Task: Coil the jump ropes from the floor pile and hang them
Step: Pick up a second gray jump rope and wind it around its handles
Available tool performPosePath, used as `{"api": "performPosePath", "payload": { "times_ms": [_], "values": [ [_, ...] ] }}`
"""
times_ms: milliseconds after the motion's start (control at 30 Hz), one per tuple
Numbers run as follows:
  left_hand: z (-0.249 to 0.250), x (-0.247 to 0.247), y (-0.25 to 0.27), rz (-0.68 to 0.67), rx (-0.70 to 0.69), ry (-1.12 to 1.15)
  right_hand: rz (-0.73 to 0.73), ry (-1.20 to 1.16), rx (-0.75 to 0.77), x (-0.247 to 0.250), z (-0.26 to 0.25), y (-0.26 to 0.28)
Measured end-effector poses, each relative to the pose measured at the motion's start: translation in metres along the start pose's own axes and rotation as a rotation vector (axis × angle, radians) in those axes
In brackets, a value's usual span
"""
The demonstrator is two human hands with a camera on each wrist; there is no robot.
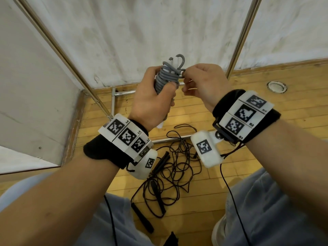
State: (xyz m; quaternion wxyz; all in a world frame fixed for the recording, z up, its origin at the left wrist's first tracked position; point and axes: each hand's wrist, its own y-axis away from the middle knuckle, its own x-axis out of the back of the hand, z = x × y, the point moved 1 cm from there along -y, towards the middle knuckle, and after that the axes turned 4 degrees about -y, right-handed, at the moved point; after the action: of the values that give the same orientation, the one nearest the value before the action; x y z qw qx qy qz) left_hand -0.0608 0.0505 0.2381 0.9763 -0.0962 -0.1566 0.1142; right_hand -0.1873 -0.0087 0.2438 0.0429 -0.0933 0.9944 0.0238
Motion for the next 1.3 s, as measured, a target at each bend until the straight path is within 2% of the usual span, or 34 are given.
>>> {"api": "performPosePath", "payload": {
  "times_ms": [167,400,567,667,800,900,967,1067,1200,1300],
  "values": [
    [0.002,0.004,-0.002,-0.055,0.063,0.134,-0.121,-0.045,-0.02,-0.007,0.004,0.006],
    [0.001,0.007,-0.004,-0.041,0.109,0.212,-0.048,-0.036,-0.084,0.0,0.005,-0.001],
    [-0.005,0.012,-0.008,-0.125,0.206,0.266,-0.047,-0.002,-0.051,-0.006,0.007,0.0],
    [-0.011,0.014,-0.013,-0.152,0.219,0.194,-0.061,-0.067,-0.063,-0.015,0.009,0.004],
    [-0.018,0.02,-0.021,-0.16,0.169,-0.03,-0.003,-0.083,-0.073,-0.017,0.014,0.008],
    [-0.02,0.019,-0.021,-0.205,0.177,-0.054,-0.002,-0.103,-0.082,-0.019,0.017,0.011],
    [-0.019,0.016,-0.02,-0.15,0.163,-0.055,-0.04,-0.114,-0.082,-0.02,0.017,0.013],
    [-0.014,0.013,-0.018,0.017,0.089,-0.067,-0.081,-0.096,-0.056,-0.019,0.011,0.012],
    [-0.008,0.015,-0.018,0.075,0.052,-0.041,-0.059,-0.02,-0.01,-0.014,0.007,0.006],
    [-0.006,0.016,-0.015,0.109,0.074,0.008,-0.048,0.054,0.03,-0.009,0.01,0.002]
  ]
}}
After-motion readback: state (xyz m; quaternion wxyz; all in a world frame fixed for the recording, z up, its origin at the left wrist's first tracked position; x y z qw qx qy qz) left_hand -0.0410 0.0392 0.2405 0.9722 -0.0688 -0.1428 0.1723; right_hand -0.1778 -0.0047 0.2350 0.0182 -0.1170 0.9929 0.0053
